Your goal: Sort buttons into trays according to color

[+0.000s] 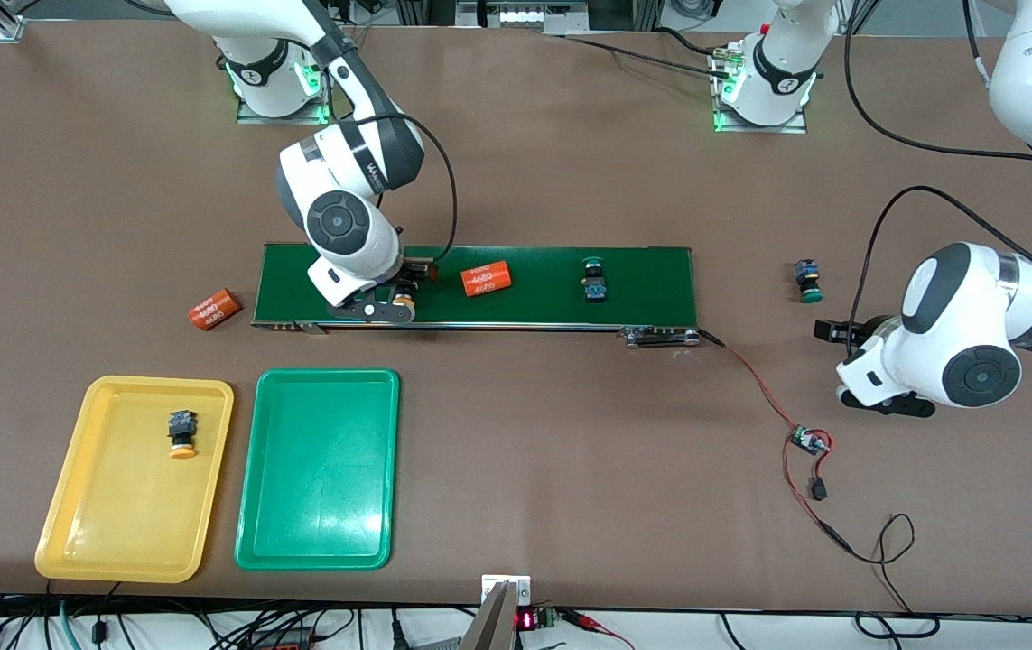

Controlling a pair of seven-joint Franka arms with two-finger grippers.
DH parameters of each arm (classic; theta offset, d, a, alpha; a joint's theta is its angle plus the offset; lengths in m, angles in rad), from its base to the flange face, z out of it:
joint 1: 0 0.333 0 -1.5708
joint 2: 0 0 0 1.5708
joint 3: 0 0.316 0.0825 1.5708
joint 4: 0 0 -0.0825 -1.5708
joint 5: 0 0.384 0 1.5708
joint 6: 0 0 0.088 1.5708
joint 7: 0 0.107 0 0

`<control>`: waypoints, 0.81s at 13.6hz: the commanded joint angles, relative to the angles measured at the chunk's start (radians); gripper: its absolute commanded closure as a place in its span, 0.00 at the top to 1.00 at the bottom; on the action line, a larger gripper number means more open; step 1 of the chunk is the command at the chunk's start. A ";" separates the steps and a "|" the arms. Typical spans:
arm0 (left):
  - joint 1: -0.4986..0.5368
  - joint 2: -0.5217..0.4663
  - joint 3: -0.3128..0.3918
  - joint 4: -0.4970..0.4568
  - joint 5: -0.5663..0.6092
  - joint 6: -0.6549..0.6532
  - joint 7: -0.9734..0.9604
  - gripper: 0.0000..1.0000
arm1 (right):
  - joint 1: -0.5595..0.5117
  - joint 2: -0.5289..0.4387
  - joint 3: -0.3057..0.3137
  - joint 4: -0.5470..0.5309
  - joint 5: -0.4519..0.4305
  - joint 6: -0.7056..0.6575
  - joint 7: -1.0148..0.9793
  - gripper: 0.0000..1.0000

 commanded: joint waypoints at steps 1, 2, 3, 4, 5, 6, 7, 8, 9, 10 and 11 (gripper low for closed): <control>-0.083 -0.216 0.180 -0.313 -0.098 0.258 0.074 1.00 | -0.006 -0.018 0.015 -0.079 0.000 0.092 0.026 1.00; -0.108 -0.267 0.221 -0.423 -0.104 0.362 0.074 1.00 | -0.006 -0.012 0.015 -0.088 0.000 0.103 0.024 1.00; -0.136 -0.301 0.261 -0.499 -0.119 0.435 0.074 1.00 | -0.009 -0.008 0.015 -0.096 0.000 0.109 0.024 1.00; -0.169 -0.332 0.309 -0.583 -0.133 0.508 0.074 1.00 | -0.012 -0.003 0.015 -0.102 0.000 0.121 0.023 1.00; -0.191 -0.371 0.334 -0.686 -0.138 0.606 0.074 1.00 | -0.015 0.000 0.015 -0.110 0.000 0.127 0.021 1.00; -0.199 -0.399 0.349 -0.761 -0.138 0.692 0.071 1.00 | -0.017 0.002 0.015 -0.113 0.000 0.130 0.023 0.95; -0.205 -0.404 0.363 -0.809 -0.138 0.748 0.071 1.00 | -0.017 0.002 0.015 -0.113 0.000 0.127 0.023 0.79; -0.206 -0.404 0.370 -0.832 -0.139 0.759 0.063 1.00 | -0.017 0.002 0.015 -0.111 0.004 0.120 0.027 0.45; -0.206 -0.404 0.372 -0.851 -0.150 0.767 0.063 1.00 | -0.018 0.000 0.015 -0.113 0.004 0.117 0.050 0.32; -0.206 -0.404 0.372 -0.877 -0.177 0.799 0.063 0.97 | -0.018 0.000 0.015 -0.111 0.004 0.115 0.067 0.24; -0.206 -0.403 0.371 -0.910 -0.188 0.852 0.063 0.91 | -0.018 -0.001 0.015 -0.108 0.004 0.115 0.069 0.16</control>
